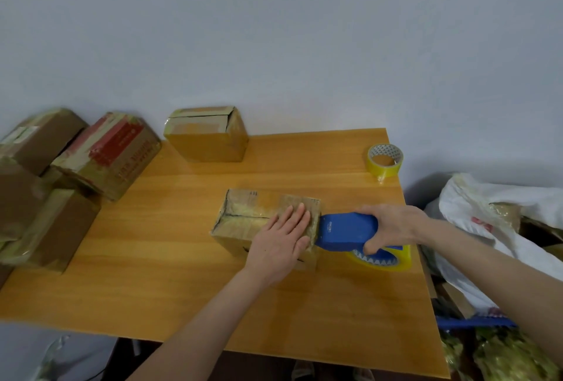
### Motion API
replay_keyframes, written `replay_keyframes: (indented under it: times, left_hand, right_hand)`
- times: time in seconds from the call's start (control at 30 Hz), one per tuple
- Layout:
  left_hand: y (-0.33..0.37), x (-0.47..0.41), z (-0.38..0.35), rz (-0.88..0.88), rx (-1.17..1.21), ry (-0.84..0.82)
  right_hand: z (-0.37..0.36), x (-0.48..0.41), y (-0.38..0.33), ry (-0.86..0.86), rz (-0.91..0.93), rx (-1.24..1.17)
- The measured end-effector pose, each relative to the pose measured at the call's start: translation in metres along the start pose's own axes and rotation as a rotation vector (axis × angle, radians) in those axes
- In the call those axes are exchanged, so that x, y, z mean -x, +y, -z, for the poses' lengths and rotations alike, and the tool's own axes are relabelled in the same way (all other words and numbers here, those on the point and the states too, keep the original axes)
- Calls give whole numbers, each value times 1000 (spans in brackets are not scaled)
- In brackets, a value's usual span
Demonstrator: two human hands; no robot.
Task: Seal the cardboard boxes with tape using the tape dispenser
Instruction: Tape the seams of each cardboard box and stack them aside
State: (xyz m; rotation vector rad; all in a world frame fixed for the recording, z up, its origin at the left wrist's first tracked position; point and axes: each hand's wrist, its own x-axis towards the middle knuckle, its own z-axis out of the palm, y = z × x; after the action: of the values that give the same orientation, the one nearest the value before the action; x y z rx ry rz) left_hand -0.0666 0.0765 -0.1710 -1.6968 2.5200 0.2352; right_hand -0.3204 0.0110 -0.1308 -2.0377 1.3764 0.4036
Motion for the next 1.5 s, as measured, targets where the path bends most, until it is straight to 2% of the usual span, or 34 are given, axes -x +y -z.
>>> replay_keyframes:
  times: [0.2,0.33,0.4,0.47,0.53,0.63,0.7,0.83,0.93,1.1,1.17,1.2,1.3,1.33,1.4,1.47,1.5]
  left_hand:
    - [0,6,-3,-5,5,-15]
    - [10,2,10,94,42,19]
    - [27,-2,12,219,77,31]
    - [38,-7,8,272,103,44]
    - [30,-13,12,202,92,31]
    - [-7,-19,22,-13,55,-9]
    - [-29,-18,24,-48,33,8]
    - [-32,-19,17,125,168,83]
    - [-28,-27,17,151,217,168]
    - [-21,-22,7,-32,225,147]
    - [-22,-19,-2,-82,324,173]
    - [-24,-18,-3,-89,371,174]
    - [-20,-18,8,-33,268,147]
    - [-15,-18,19,29,343,207]
    - [-1,-19,56,220,820,310]
    - [9,-25,95,372,1405,181]
    - [12,-28,110,425,1581,92]
  right_hand:
    - [-12,3,18,17,-75,-3]
    - [-3,9,28,185,-80,-399]
    - [-1,11,22,306,-90,-482]
    - [-3,11,16,404,-116,-550]
    - [-8,9,18,490,-151,-665]
    - [-15,9,23,554,-183,-789]
    - [-18,9,24,561,-184,-793]
    - [-12,9,22,536,-107,-880]
    - [-2,14,16,484,-35,-948]
    - [20,33,11,424,42,-1032]
    - [29,40,7,386,82,-1060]
    - [32,44,6,359,109,-1072]
    - [39,53,7,298,169,-1123]
    - [43,54,8,283,184,-1138]
    - [51,55,7,248,230,-1149]
    - [57,56,4,223,290,-1124]
    - [59,56,2,218,307,-1105]
